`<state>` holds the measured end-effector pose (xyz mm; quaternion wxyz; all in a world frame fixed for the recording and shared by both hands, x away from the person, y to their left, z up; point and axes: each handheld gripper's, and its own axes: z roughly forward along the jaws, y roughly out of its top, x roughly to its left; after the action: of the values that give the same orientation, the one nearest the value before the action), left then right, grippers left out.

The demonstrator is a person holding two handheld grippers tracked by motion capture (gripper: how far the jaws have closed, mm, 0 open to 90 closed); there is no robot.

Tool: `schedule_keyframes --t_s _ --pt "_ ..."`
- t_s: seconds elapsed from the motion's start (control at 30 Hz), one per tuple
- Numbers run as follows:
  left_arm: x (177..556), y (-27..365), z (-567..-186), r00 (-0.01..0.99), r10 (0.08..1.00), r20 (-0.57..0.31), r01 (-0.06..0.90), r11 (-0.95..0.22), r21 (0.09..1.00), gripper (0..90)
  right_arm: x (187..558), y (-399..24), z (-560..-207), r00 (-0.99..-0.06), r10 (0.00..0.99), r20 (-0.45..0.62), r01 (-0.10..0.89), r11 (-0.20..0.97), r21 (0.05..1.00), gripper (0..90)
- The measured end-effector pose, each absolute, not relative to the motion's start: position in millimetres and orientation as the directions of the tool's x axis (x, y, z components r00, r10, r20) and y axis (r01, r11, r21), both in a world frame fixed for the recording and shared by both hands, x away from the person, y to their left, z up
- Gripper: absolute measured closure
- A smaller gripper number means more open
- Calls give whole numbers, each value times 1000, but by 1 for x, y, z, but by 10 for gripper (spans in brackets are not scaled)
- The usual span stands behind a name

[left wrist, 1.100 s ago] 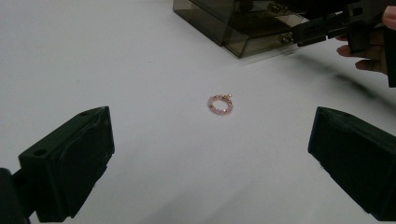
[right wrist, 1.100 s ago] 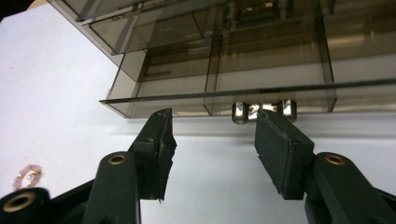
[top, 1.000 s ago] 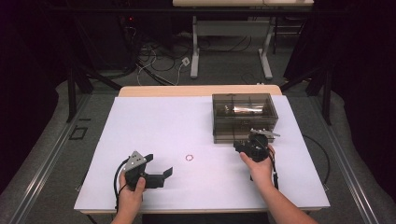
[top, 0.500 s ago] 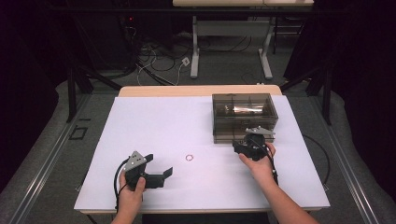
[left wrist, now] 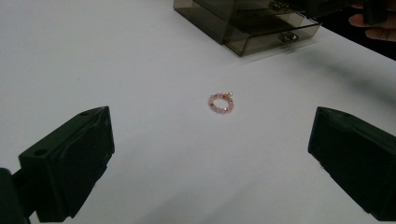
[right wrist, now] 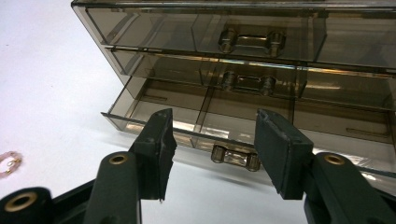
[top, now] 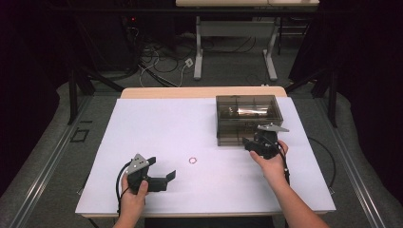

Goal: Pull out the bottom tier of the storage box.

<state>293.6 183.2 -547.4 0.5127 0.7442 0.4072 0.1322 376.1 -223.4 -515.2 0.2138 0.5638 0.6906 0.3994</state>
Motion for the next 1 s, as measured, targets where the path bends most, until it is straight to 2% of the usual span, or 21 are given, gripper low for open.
schedule_keyframes --t_s 0.13,0.47,0.83,1.0 --pt "294 183 -547 633 742 -221 471 -143 871 5 380 -229 -513 -303 934 191 616 39 787 475" --pt "294 183 -548 633 742 -220 471 -144 870 5 385 -235 -507 -374 912 167 596 99 797 463" --pt "294 184 -548 634 742 -216 469 -147 871 5 389 -241 -501 -389 919 54 554 188 811 440" --pt "294 184 -548 635 742 -215 469 -149 871 5 391 -246 -498 -387 918 84 564 164 809 478"
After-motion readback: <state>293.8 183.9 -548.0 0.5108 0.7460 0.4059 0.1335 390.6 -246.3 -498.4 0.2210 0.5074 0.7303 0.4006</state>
